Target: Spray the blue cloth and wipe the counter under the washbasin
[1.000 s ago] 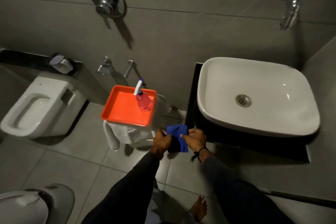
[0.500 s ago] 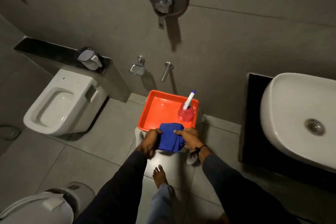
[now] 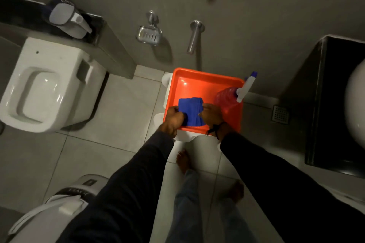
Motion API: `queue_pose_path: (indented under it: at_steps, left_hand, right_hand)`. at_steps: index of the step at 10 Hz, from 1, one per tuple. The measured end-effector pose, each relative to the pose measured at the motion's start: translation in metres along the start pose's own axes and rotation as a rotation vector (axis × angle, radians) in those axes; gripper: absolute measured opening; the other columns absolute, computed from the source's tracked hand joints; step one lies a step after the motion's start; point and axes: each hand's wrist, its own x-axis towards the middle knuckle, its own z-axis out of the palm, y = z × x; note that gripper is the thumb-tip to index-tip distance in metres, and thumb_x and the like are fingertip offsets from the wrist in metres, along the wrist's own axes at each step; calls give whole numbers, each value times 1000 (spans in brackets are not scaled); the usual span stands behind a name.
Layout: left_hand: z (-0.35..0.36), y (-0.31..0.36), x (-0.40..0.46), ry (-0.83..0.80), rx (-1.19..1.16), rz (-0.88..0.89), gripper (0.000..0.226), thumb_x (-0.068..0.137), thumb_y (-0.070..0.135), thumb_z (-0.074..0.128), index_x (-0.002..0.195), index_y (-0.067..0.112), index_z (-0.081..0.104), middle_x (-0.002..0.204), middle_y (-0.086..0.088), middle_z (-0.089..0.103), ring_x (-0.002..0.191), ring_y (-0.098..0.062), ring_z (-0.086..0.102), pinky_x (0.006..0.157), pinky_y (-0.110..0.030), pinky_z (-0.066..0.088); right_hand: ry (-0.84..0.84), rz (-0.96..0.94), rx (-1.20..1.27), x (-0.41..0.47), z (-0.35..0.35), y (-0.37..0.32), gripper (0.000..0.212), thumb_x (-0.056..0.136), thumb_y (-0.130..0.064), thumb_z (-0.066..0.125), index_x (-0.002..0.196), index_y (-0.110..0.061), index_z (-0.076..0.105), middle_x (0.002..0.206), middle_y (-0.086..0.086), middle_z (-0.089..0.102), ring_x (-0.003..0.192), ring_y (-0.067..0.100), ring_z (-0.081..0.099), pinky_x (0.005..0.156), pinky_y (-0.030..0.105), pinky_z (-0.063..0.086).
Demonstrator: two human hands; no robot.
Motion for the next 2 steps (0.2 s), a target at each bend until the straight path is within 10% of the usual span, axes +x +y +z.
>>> queue_pose_path:
  at_steps: [2]
  left_hand:
    - [-16, 18, -16, 41, 108, 30, 43, 95, 3, 54, 138, 3, 58, 144, -18, 59, 129, -38, 57, 116, -45, 45]
  right_hand:
    - [9, 50, -87, -17, -11, -33, 16, 94, -11, 52, 83, -23, 51, 91, 1, 49, 84, 18, 44, 77, 27, 39]
